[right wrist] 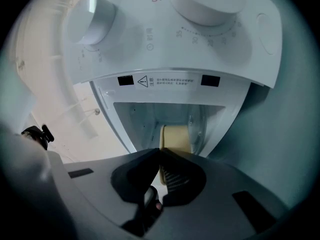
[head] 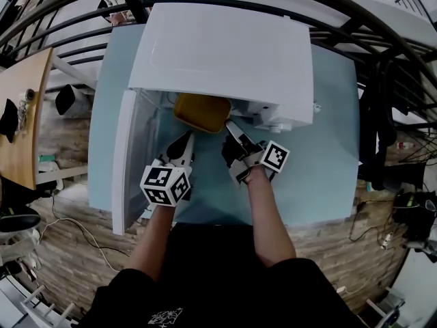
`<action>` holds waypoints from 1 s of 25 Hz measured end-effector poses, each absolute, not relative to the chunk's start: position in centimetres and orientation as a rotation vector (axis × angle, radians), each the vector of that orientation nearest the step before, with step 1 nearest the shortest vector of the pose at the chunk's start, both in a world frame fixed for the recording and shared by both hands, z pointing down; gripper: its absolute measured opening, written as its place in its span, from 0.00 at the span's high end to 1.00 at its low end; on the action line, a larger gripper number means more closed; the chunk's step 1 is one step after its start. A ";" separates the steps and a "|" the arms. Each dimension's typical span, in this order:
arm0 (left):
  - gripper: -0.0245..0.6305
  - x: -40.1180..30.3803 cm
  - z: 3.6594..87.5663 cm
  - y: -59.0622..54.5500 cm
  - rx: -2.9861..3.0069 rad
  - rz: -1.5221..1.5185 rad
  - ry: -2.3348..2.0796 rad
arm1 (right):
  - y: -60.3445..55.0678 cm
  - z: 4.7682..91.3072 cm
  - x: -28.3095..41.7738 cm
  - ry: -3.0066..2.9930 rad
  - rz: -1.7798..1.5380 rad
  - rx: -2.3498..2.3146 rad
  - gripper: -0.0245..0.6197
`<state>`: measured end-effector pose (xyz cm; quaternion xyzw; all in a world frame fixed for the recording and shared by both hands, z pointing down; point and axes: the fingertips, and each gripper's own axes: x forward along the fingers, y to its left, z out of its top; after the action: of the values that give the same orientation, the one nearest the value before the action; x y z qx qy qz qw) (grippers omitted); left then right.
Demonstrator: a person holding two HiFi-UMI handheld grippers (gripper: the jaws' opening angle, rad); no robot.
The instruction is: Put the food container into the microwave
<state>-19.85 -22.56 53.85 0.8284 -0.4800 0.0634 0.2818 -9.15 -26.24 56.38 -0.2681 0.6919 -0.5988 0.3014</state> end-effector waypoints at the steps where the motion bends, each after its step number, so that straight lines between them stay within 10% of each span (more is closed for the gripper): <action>1: 0.95 -19.8 53.8 -22.7 2.219 0.168 -1.286 | -26.4 56.4 -9.1 1.826 -1.583 -0.711 0.93; 25: 0.95 -19.4 53.7 -25.0 2.198 0.111 -1.279 | -28.8 58.8 -8.2 1.568 -1.509 -0.809 0.93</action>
<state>-19.39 -24.97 53.74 0.8255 -0.4804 0.0418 0.2934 -8.18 -28.84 58.83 -0.3196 0.6194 -0.5961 0.3986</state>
